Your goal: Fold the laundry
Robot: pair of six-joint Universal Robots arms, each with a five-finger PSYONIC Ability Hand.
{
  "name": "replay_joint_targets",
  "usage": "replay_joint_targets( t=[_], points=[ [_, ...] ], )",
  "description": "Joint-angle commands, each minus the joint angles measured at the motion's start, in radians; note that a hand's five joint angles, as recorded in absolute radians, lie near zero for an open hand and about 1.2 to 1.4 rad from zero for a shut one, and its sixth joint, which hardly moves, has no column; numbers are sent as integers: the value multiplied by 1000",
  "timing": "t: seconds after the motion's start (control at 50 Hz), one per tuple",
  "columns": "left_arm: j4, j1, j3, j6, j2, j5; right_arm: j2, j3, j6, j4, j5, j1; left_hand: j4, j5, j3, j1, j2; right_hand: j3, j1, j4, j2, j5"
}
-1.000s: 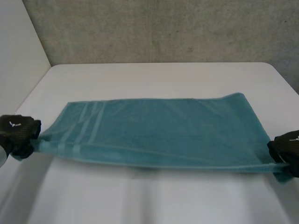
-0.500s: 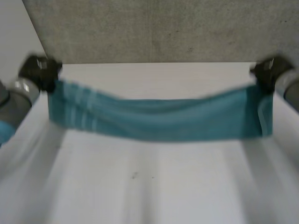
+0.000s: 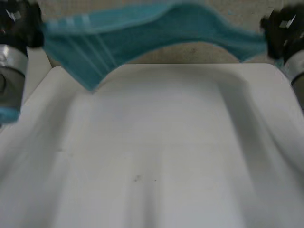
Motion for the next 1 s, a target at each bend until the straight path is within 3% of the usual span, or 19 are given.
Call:
replay_joint_targets(
  t=[0.02,0.2,0.26,0.36,0.44,0.5,0.68,0.74,0.78,0.9,1.0],
  points=[
    [58,-1,-239,8,-54,15,24,219,2,-2,-119,-6,201,275,201,291,197,207,415,202,213,230],
    [92,3,-322,14,-100,23,220,283,6,23,-170,-70,201,275,201,291,197,200,407,194,205,222],
    [87,9,-331,11,-86,21,216,297,32,58,-173,-124,201,275,201,291,197,-213,-5,-218,-207,-190],
    [87,19,-345,6,-65,21,210,296,201,96,-166,-153,201,275,201,291,197,-431,-224,-437,-426,-409],
    [87,17,-348,6,-65,20,207,293,288,121,-167,-185,201,275,201,291,197,-446,-239,-452,-441,-424],
    [87,17,-350,8,-63,20,208,293,353,164,-167,-220,201,275,201,291,197,-443,-236,-449,-438,-421],
    [87,17,-350,11,-67,21,210,308,348,198,-175,-256,201,275,201,291,197,-326,-119,-332,-321,-304],
    [85,19,-350,12,-68,20,210,307,350,188,-184,-259,201,275,201,291,197,-86,121,-92,-81,-64],
    [85,19,-348,12,-67,20,211,303,350,185,-187,-259,201,275,201,291,197,206,414,201,212,229],
    [35,19,-367,15,-42,18,207,302,345,187,-193,-268,201,275,201,291,197,207,415,202,213,230],
    [-62,20,-393,17,10,20,98,317,316,205,-204,-276,201,275,201,291,197,207,415,202,213,230]
  ],
)
